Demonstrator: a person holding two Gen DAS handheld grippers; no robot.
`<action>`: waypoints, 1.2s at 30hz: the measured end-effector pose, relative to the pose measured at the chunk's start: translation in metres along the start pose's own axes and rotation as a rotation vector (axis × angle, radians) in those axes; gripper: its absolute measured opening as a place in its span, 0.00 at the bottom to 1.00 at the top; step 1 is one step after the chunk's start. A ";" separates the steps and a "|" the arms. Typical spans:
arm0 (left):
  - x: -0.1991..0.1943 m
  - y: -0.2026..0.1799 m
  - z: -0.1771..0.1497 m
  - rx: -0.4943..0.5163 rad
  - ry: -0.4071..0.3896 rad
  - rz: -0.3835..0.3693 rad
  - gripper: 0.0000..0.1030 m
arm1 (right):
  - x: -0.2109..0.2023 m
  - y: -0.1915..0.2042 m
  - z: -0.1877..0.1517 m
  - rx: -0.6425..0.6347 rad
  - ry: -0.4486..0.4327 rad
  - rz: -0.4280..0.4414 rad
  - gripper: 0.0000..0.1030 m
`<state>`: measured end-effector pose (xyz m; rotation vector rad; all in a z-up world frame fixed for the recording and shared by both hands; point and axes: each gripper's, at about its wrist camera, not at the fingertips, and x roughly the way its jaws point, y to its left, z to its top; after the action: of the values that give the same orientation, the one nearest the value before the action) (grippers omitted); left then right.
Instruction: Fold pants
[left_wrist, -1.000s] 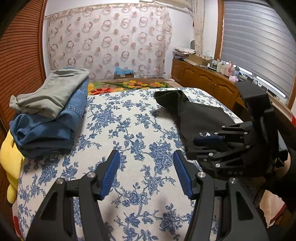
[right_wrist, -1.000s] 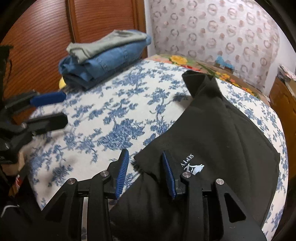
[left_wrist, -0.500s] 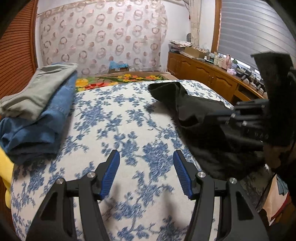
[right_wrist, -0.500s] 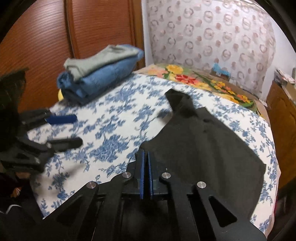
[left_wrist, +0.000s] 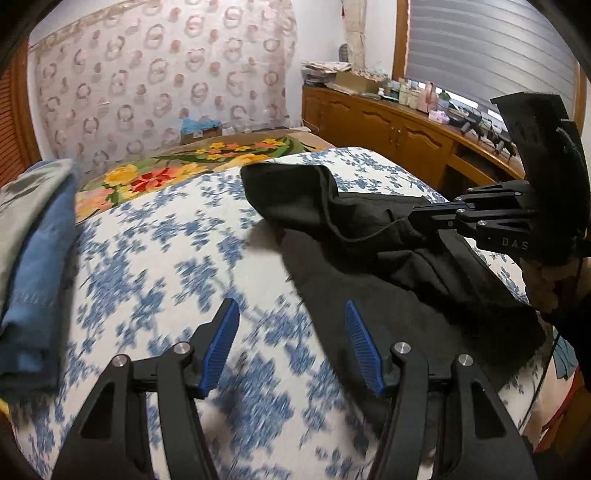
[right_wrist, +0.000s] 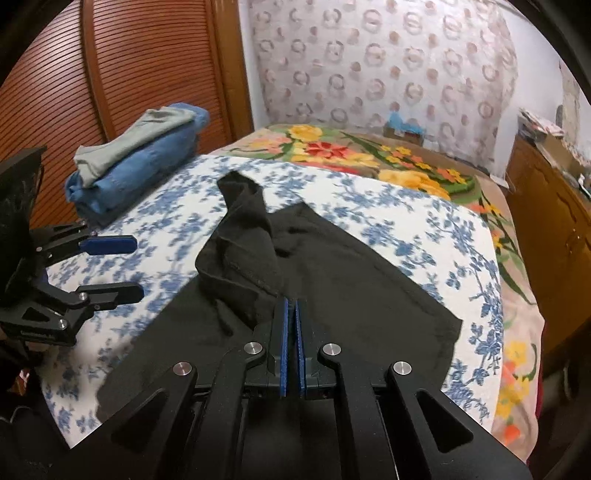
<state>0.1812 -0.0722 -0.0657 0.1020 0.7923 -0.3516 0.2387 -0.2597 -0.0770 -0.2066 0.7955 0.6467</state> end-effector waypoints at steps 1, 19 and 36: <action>0.003 -0.001 0.002 0.006 0.005 -0.001 0.58 | 0.001 -0.006 -0.001 0.012 -0.001 0.007 0.01; 0.036 -0.010 0.005 0.024 0.083 -0.026 0.58 | -0.004 -0.076 -0.010 0.141 -0.030 -0.085 0.01; 0.036 -0.009 0.007 0.021 0.083 -0.029 0.58 | 0.012 -0.086 -0.018 0.173 0.054 -0.095 0.33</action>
<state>0.2062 -0.0916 -0.0867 0.1258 0.8733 -0.3854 0.2863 -0.3294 -0.1031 -0.1036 0.8837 0.4812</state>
